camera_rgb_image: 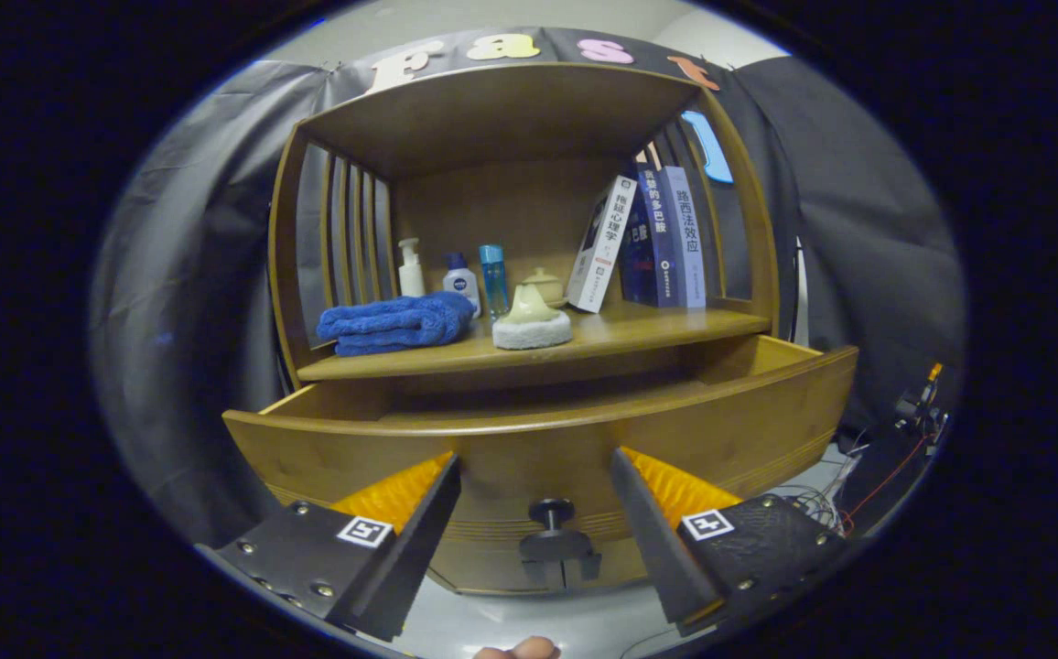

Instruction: Pull open the drawer, take out the items inside it, and place them on the countertop above the cabinet.

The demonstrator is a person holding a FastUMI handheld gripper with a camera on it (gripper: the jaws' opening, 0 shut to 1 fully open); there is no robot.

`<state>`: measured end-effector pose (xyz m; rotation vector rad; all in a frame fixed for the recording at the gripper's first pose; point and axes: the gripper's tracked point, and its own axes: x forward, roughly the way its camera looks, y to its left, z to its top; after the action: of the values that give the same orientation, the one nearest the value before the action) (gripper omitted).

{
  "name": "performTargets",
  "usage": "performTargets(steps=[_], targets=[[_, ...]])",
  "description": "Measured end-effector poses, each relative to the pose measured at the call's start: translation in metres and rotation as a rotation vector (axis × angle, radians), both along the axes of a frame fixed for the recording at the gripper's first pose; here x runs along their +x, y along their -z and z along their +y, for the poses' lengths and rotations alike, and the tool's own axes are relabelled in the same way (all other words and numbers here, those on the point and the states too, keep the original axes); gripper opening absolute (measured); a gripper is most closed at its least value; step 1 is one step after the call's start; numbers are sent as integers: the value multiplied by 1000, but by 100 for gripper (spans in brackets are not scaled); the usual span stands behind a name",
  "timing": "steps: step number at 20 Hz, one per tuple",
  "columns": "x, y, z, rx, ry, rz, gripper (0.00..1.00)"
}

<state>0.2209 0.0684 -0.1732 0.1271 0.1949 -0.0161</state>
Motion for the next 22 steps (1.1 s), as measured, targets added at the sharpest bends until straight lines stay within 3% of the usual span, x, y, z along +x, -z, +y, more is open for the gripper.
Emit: performTargets(steps=[12, 22], targets=[[82, 0, 1, -8, -23, 13, 99], [95, -1, 4, 18, -30, 7, 99]])
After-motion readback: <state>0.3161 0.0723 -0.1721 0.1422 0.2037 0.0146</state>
